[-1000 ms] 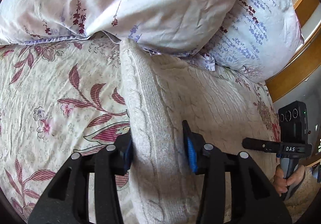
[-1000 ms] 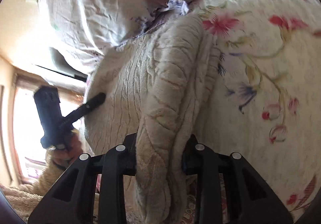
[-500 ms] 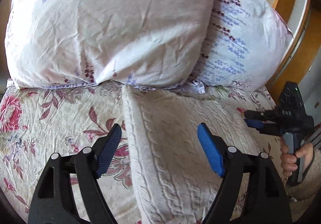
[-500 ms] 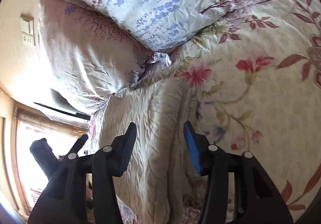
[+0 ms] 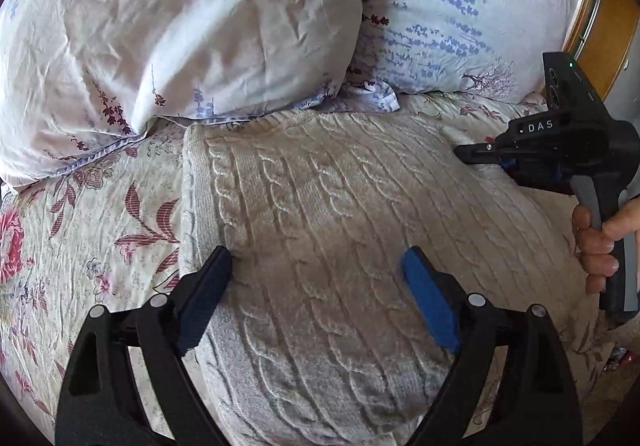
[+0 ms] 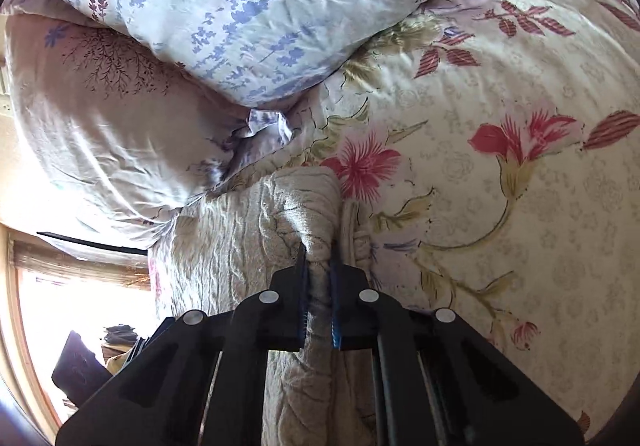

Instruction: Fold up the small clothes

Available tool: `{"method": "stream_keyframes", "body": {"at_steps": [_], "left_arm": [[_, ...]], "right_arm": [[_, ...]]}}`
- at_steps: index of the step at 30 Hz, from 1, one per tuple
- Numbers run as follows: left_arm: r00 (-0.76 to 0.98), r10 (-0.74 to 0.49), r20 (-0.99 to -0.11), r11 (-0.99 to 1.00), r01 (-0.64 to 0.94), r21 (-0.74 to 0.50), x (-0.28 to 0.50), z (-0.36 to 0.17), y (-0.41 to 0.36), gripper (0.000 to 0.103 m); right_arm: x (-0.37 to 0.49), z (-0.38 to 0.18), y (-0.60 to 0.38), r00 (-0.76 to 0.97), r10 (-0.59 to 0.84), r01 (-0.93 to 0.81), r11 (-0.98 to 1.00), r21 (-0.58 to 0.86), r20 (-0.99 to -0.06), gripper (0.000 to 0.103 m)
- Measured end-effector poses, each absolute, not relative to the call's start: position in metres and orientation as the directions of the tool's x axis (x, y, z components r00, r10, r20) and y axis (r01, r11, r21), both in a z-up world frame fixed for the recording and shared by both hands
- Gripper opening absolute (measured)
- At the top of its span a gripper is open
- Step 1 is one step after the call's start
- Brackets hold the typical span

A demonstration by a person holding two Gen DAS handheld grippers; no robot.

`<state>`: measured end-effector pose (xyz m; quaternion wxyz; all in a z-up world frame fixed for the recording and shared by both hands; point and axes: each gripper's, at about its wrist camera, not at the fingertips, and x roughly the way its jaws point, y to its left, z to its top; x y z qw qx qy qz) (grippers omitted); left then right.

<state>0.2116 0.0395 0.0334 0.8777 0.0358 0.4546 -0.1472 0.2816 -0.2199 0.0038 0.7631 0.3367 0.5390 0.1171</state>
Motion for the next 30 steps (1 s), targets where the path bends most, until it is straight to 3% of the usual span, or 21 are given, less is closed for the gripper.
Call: {"method": "stream_keyframes", "body": {"at_steps": [3,6,8,9,13,14,15,16,17,24,28,30], "left_arm": [[0.546,-0.219,-0.808,0.958,0.278,-0.072,0.213,0.039,0.036,0.091],[0.560,-0.249,-0.791,0.958,0.264,-0.115,0.205,0.053,0.043,0.092],[0.571,-0.249,-0.782,0.961,0.248,-0.124,0.196,0.063,0.048,0.093],[0.575,-0.251,-0.779,0.961,0.244,-0.130,0.190,0.066,0.050,0.095],[0.587,-0.286,-0.757,0.951,0.271,-0.149,0.166,0.076,0.047,0.101],[0.585,-0.292,-0.757,0.947,0.288,-0.143,0.163,0.076,0.042,0.101],[0.579,-0.288,-0.763,0.945,0.301,-0.128,0.162,0.075,0.037,0.101],[0.569,-0.276,-0.775,0.944,0.310,-0.108,0.161,0.071,0.032,0.101],[0.552,-0.266,-0.790,0.943,0.318,-0.096,0.162,0.065,0.027,0.101],[0.560,-0.178,-0.809,0.939,0.342,0.030,0.154,0.039,0.005,0.101],[0.584,-0.165,-0.795,0.951,0.308,0.029,0.147,0.046,0.007,0.101],[0.599,-0.195,-0.777,0.960,0.279,-0.026,0.137,0.057,0.020,0.101]], "right_arm": [[0.282,0.015,-0.212,0.371,0.513,0.162,0.785,0.598,-0.774,0.009],[0.260,0.042,-0.216,0.407,0.518,0.099,0.794,0.600,-0.752,0.022],[0.235,0.063,-0.220,0.441,0.518,0.056,0.799,0.599,-0.733,0.056],[0.225,0.068,-0.219,0.449,0.519,0.041,0.802,0.597,-0.727,0.058],[0.185,0.062,-0.207,0.400,0.526,0.014,0.816,0.579,-0.751,0.058],[0.180,0.057,-0.204,0.385,0.529,0.017,0.815,0.579,-0.756,0.053],[0.175,0.050,-0.201,0.373,0.520,0.029,0.821,0.570,-0.768,0.042],[0.173,0.045,-0.199,0.364,0.497,0.046,0.835,0.548,-0.788,0.020],[0.173,0.039,-0.200,0.373,0.479,0.074,0.838,0.540,-0.794,0.017],[0.195,0.018,-0.212,0.403,0.453,0.223,0.794,0.566,-0.795,0.014],[0.186,0.041,-0.205,0.418,0.412,0.161,0.843,0.513,-0.809,0.015],[0.172,0.058,-0.200,0.475,0.367,0.126,0.871,0.475,-0.800,0.028]]}}
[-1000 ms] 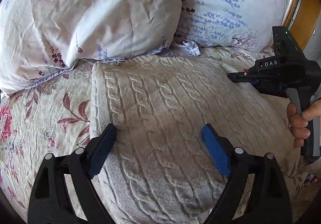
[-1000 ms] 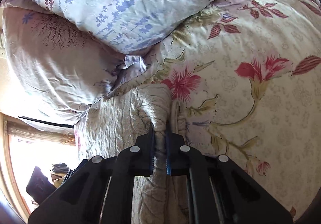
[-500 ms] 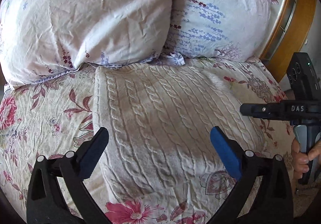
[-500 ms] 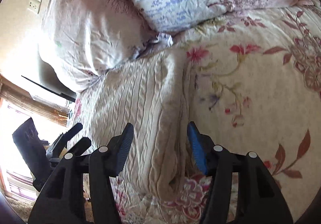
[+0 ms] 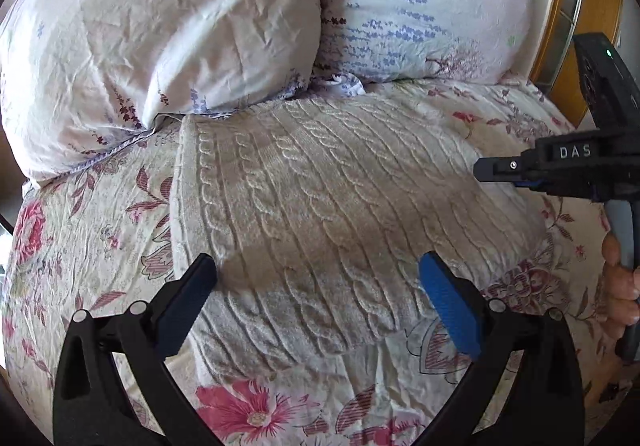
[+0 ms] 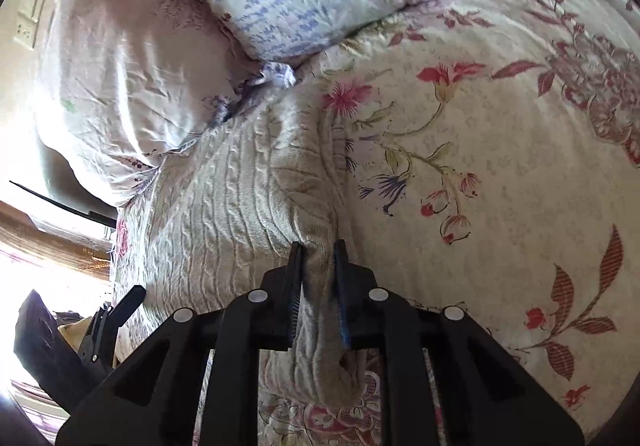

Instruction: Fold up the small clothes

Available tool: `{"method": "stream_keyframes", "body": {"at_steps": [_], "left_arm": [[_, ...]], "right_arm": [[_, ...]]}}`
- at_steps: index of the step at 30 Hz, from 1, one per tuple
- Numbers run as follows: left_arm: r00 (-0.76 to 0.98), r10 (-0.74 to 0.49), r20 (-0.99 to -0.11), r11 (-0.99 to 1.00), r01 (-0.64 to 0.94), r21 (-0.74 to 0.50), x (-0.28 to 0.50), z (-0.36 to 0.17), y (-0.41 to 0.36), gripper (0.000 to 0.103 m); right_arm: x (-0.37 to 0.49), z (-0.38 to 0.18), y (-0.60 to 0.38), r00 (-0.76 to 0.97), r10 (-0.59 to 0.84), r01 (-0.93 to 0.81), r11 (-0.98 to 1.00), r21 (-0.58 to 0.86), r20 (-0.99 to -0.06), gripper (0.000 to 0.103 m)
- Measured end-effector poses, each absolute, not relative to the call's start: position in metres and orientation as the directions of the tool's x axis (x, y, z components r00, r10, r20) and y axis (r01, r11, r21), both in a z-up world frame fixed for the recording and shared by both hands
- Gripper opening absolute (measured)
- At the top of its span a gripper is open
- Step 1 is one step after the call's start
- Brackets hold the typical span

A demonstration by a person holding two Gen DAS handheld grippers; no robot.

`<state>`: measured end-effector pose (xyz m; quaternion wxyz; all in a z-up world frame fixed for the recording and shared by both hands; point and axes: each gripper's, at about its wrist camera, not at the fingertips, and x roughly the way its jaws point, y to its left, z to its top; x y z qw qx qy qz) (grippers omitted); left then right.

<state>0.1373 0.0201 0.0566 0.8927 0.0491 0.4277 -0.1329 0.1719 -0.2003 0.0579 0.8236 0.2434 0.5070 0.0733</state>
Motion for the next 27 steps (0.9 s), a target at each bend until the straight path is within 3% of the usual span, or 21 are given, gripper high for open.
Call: {"method": "stream_keyframes", "body": {"at_steps": [1,2,7,11,20,21,23,27], "left_arm": [[0.608,-0.190,-0.771,0.965,0.260,-0.033,0.133,0.060,0.026,0.101],[0.618,-0.181,-0.765,0.970,0.239,-0.037,0.129,0.062,0.032,0.101],[0.635,-0.106,-0.765,0.990,0.136,-0.024,0.116,0.060,0.052,0.101],[0.613,-0.023,-0.790,0.994,0.099,0.048,0.109,0.048,0.052,0.101],[0.581,0.103,-0.807,0.988,0.032,0.149,0.094,0.036,0.058,0.101],[0.571,0.113,-0.813,0.988,0.025,0.155,0.094,0.034,0.059,0.101],[0.556,0.120,-0.823,0.988,0.016,0.155,0.092,0.030,0.061,0.101],[0.536,0.129,-0.834,0.987,0.013,0.161,0.087,0.023,0.061,0.101]], "right_arm": [[0.163,0.067,-0.197,0.508,0.353,0.101,0.881,0.461,-0.786,0.039],[0.154,0.074,-0.194,0.537,0.355,0.064,0.887,0.457,-0.765,0.041],[0.131,0.075,-0.155,0.543,0.317,-0.097,0.944,0.316,-0.778,0.041],[0.139,0.043,-0.140,0.471,0.218,-0.072,0.975,0.210,-0.855,0.041],[0.131,0.050,-0.138,0.517,0.099,-0.004,0.994,0.114,-0.850,0.046],[0.125,0.054,-0.139,0.527,0.074,0.014,0.995,0.095,-0.847,0.050],[0.114,0.061,-0.143,0.554,0.009,0.060,0.997,0.050,-0.833,0.085],[0.095,0.061,-0.146,0.565,-0.003,0.080,0.995,0.051,-0.825,0.095]]}}
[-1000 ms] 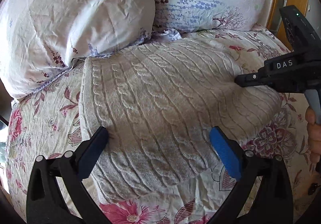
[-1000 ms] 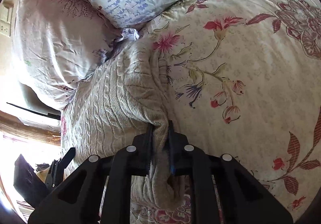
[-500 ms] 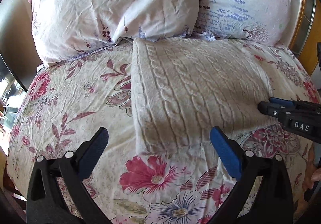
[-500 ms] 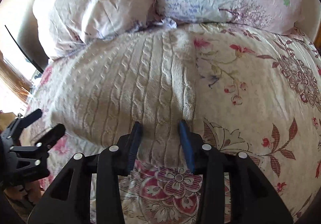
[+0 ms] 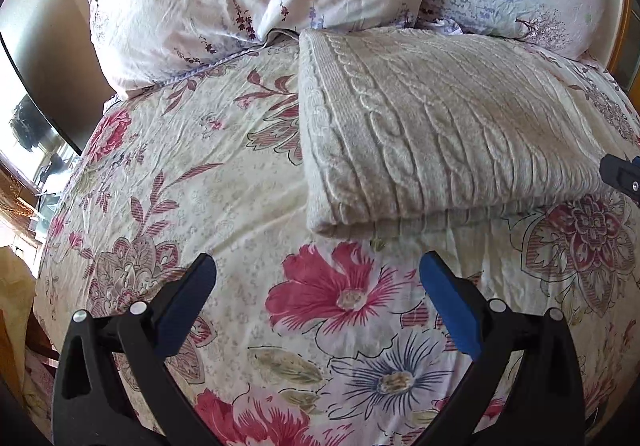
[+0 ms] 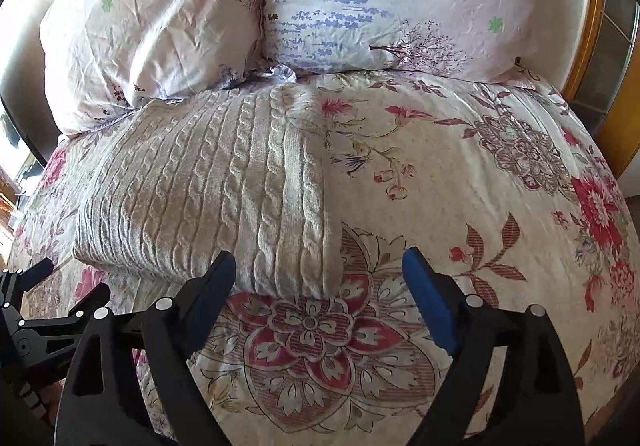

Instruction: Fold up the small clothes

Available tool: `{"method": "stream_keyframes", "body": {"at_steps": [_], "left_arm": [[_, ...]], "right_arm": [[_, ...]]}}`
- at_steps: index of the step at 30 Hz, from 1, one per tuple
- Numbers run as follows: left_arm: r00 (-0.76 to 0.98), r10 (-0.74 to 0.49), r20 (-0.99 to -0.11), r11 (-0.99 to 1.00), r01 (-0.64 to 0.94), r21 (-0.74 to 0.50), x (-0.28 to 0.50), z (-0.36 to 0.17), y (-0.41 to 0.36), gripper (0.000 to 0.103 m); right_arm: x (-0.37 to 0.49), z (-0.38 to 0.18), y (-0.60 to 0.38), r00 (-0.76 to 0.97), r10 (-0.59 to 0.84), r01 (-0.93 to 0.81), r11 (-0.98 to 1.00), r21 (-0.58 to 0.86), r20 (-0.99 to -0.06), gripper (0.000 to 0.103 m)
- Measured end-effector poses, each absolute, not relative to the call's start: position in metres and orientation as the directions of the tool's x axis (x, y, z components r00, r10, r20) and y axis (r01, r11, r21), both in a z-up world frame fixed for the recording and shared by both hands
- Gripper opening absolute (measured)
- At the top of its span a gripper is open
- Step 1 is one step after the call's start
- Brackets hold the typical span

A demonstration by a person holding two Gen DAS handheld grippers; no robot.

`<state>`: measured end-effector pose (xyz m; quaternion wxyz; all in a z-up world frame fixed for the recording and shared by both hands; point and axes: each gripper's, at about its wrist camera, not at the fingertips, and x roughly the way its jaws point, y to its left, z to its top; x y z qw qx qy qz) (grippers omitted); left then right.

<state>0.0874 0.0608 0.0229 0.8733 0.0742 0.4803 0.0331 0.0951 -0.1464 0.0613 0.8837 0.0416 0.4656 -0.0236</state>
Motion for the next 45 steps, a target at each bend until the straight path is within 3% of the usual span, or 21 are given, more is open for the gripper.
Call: {"method": "stream_keyframes", "body": {"at_steps": [2,10,18,45], "left_arm": [[0.529,0.130,-0.839,0.986,0.016,0.163,0.087,0.020,0.060,0.101],[0.490,0.106,-0.865,0.993,-0.006,0.119,0.086,0.009,0.067,0.101],[0.464,0.018,-0.885,0.998,-0.056,-0.009,0.085,0.003,0.085,0.101],[0.472,-0.002,-0.882,1.000,-0.006,-0.005,0.086,0.002,0.085,0.101]], "right_arm": [[0.090,0.056,-0.143,0.552,-0.054,0.102,0.995,0.003,-0.832,0.102],[0.083,0.036,-0.124,0.513,-0.128,0.091,0.991,-0.095,-0.849,0.102],[0.078,0.020,-0.109,0.480,-0.084,0.040,0.996,-0.074,-0.873,0.102],[0.076,0.016,-0.111,0.465,-0.055,0.102,0.995,-0.008,-0.884,0.102]]}}
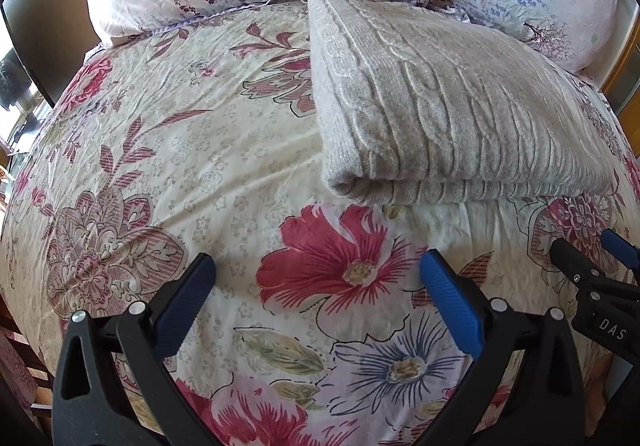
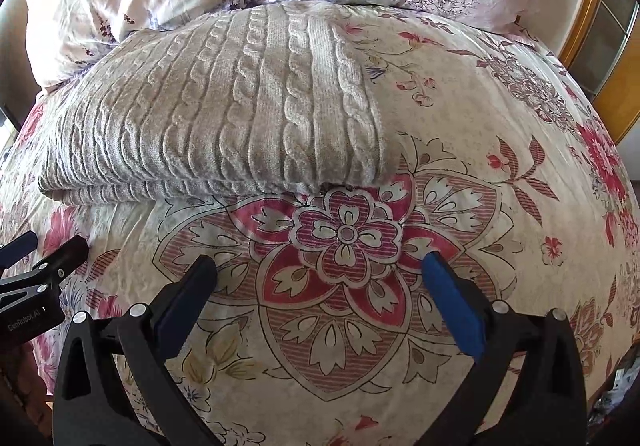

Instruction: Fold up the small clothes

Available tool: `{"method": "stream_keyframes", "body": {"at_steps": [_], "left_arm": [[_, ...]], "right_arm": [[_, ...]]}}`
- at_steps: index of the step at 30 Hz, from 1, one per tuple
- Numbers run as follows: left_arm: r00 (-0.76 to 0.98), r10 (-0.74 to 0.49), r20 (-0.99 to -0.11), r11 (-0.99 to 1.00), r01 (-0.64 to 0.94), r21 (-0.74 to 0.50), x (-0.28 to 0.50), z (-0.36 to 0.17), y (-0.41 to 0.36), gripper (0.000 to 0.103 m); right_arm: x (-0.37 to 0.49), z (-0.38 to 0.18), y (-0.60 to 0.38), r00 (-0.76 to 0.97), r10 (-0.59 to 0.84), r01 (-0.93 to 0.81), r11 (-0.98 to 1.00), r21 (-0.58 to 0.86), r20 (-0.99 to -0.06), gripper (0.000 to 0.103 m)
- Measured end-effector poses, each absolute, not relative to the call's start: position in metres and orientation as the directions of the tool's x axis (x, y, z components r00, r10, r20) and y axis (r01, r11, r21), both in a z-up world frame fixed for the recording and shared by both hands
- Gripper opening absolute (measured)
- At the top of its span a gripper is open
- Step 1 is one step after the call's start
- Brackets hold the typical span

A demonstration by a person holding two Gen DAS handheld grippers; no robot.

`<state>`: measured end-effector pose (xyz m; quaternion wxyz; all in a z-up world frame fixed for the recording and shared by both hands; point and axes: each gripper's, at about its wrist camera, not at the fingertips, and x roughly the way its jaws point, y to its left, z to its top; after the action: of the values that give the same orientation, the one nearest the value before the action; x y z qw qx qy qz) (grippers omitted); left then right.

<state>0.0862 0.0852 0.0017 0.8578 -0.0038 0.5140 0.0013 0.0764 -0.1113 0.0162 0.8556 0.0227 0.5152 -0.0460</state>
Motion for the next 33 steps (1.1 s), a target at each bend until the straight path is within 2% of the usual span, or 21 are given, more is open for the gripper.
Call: {"method": "stream_keyframes", "body": {"at_steps": [33], "left_arm": [[0.479,-0.003,-0.878,1.000,0.001,-0.003,0.0849,0.0016,0.0843,0.101]], "right_arm": [[0.0726,0.0171,-0.1112,0.490,-0.057,0.097,0.995,-0.011,-0.870,0.102]]}}
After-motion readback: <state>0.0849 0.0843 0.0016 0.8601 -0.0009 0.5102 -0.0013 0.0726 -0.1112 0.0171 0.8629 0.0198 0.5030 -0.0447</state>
